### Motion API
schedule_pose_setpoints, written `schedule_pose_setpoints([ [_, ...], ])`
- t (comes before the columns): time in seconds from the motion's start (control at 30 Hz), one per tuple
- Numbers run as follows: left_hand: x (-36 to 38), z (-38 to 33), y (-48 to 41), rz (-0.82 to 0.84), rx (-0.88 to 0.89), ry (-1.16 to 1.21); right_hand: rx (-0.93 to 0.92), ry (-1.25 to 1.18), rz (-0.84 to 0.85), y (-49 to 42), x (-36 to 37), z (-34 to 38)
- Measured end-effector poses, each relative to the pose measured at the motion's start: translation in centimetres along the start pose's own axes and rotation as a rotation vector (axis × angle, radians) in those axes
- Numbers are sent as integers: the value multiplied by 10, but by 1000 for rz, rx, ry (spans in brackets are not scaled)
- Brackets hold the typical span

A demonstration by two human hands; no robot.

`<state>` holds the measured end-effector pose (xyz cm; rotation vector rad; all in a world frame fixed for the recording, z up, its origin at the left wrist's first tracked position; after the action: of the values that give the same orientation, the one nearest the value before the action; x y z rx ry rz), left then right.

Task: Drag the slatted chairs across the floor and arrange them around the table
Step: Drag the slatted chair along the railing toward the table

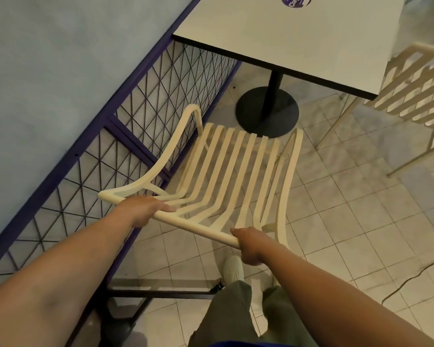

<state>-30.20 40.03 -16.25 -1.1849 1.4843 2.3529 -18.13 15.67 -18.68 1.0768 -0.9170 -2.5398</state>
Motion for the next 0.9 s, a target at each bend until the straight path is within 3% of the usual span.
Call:
schedule_pose_setpoints([
  [0.53, 1, 10, 1, 0, 1, -10, -23, -124, 9, -4, 2, 15],
  [0.9, 0, 11, 1, -35, -13, -23, -11, -51, 5, -8, 5, 13],
])
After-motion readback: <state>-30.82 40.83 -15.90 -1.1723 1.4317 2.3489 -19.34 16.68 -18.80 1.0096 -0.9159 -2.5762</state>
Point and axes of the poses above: each hand's wrist, its own y-axis away from the middle knuckle, its own x-axis out of the palm, z = x × y, the point moved 10 cm from there along -y, towards the middle knuckle, and after that the axes turned 13 degrees about -x, right-handed, at the moved point
